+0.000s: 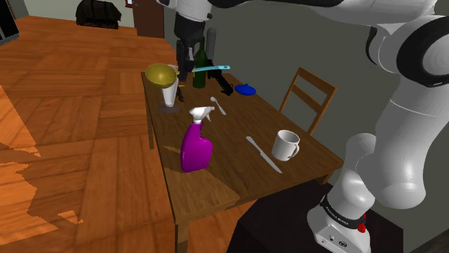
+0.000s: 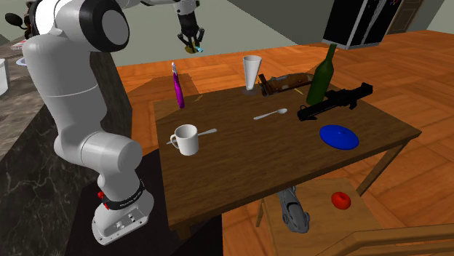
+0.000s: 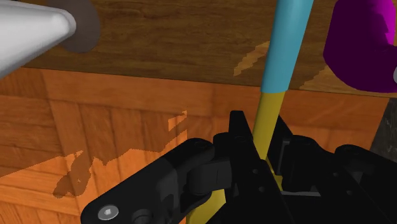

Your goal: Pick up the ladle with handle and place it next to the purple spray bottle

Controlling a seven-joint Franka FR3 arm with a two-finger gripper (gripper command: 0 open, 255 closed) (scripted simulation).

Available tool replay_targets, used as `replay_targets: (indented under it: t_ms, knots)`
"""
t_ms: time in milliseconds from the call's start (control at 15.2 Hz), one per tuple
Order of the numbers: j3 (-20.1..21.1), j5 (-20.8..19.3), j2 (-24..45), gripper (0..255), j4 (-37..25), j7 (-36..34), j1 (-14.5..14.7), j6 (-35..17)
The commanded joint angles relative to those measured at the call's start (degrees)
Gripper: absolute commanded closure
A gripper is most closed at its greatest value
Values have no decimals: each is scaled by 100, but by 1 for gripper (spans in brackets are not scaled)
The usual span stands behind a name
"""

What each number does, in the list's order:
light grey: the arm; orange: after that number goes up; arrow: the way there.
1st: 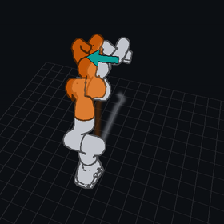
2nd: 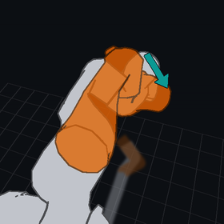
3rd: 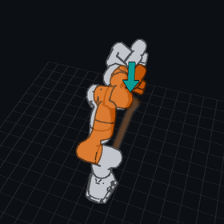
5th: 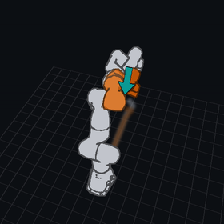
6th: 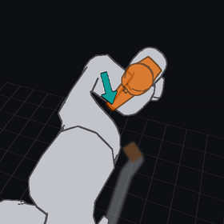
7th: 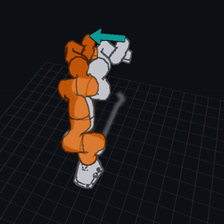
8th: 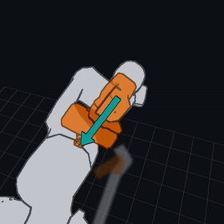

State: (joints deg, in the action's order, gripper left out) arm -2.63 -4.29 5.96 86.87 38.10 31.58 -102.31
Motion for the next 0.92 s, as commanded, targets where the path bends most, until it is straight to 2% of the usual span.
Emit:
replay_targets:
  t_ms: [0, 858]
  knots:
    - [1, -6, -60, 255, 240, -16, 1, -183]
    - [-4, -35, -114, 255, 1312, -92, -3, -1198]
